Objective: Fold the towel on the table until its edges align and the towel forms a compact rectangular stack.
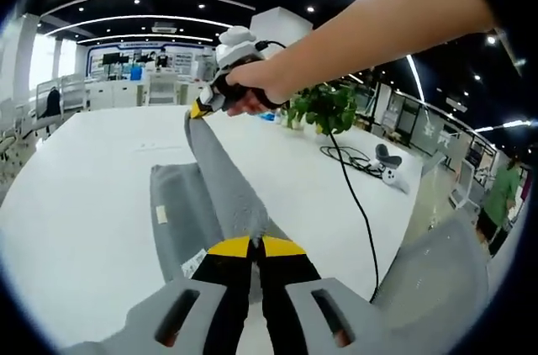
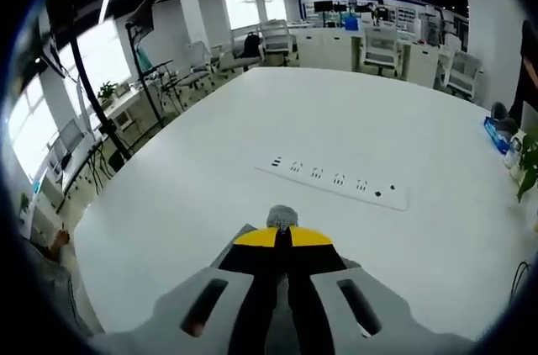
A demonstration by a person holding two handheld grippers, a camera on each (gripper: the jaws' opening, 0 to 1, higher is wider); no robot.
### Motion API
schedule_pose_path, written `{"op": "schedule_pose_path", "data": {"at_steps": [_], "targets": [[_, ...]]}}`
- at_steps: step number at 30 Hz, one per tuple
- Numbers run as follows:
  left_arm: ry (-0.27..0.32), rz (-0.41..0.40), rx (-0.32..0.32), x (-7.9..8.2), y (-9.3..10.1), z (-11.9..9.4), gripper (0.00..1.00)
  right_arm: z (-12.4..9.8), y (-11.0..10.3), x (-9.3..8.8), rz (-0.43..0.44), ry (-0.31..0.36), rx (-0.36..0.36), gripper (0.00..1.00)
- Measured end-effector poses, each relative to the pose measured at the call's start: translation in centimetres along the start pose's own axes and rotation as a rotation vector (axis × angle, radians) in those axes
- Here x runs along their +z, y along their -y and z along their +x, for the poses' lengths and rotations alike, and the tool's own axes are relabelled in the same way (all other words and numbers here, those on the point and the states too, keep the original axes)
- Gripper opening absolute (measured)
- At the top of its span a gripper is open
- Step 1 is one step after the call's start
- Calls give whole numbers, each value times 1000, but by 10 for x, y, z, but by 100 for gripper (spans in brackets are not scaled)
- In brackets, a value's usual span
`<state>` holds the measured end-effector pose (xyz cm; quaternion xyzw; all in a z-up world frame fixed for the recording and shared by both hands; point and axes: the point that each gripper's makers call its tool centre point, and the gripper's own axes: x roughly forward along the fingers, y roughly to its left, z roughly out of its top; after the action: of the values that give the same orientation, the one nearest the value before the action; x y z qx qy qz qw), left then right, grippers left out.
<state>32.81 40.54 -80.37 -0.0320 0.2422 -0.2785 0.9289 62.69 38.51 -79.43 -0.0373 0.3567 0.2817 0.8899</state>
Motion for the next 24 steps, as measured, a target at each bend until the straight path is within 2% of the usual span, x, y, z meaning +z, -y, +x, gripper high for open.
{"op": "schedule_pose_path", "data": {"at_steps": [10, 15, 19, 24], "targets": [[-76, -30, 15, -23, -25, -3, 3, 20, -20, -6, -16, -29, 16, 0], [-108, -16, 18, -34, -31, -4, 3, 34, -24, -9, -20, -37, 24, 0], [-133, -31, 17, -45, -37, -2, 3, 36, -30, -14, -39, -44, 24, 0], [-168, -35, 11, -56, -41, 0, 3, 54, -33, -19, -50, -60, 26, 0]]}}
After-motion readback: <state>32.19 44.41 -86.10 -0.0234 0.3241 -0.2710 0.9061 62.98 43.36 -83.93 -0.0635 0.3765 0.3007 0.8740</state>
